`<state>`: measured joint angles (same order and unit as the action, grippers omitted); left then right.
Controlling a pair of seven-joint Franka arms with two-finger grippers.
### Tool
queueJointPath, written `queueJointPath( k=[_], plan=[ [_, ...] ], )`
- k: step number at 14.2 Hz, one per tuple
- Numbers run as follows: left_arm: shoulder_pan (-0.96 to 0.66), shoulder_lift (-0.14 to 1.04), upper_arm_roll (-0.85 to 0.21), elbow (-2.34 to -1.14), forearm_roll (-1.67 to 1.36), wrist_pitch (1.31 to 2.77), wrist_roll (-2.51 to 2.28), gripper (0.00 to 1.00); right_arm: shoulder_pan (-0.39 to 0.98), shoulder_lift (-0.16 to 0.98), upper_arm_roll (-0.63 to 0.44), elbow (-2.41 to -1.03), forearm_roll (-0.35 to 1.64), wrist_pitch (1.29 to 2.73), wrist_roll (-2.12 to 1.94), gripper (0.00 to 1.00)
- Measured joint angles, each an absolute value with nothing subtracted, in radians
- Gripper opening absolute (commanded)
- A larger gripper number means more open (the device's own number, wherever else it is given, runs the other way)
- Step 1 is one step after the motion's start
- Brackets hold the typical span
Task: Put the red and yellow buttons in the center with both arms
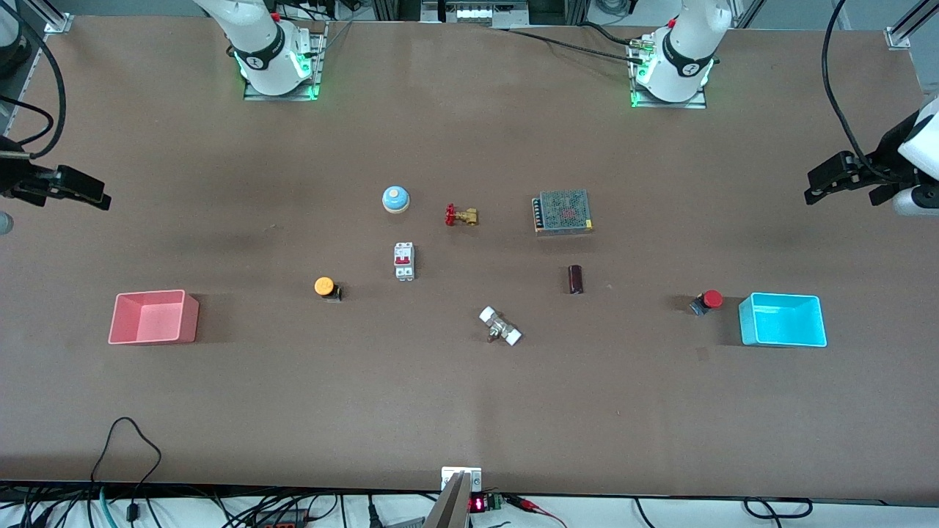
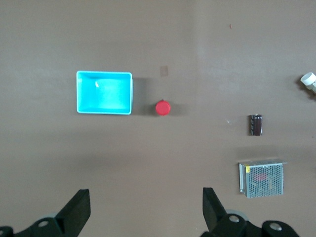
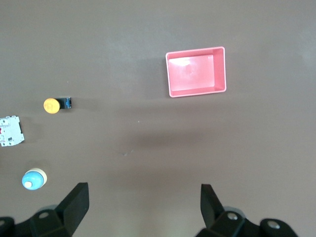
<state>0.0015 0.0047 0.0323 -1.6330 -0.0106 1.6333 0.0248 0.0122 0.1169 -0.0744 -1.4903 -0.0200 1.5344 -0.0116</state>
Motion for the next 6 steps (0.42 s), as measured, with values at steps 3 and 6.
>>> queueJointPath(
  k=[3,6],
  plan=[
    [0.004,0.003,0.035,-1.626,-0.018,1.620,0.025,1.00,0.010,0.084,-0.079,-1.519,-0.020,1.532,-0.012,1.00],
    [0.004,0.003,0.031,-1.625,-0.019,1.616,0.025,1.00,0.010,0.081,-0.079,-1.524,-0.020,1.523,-0.012,1.00]
  ],
)
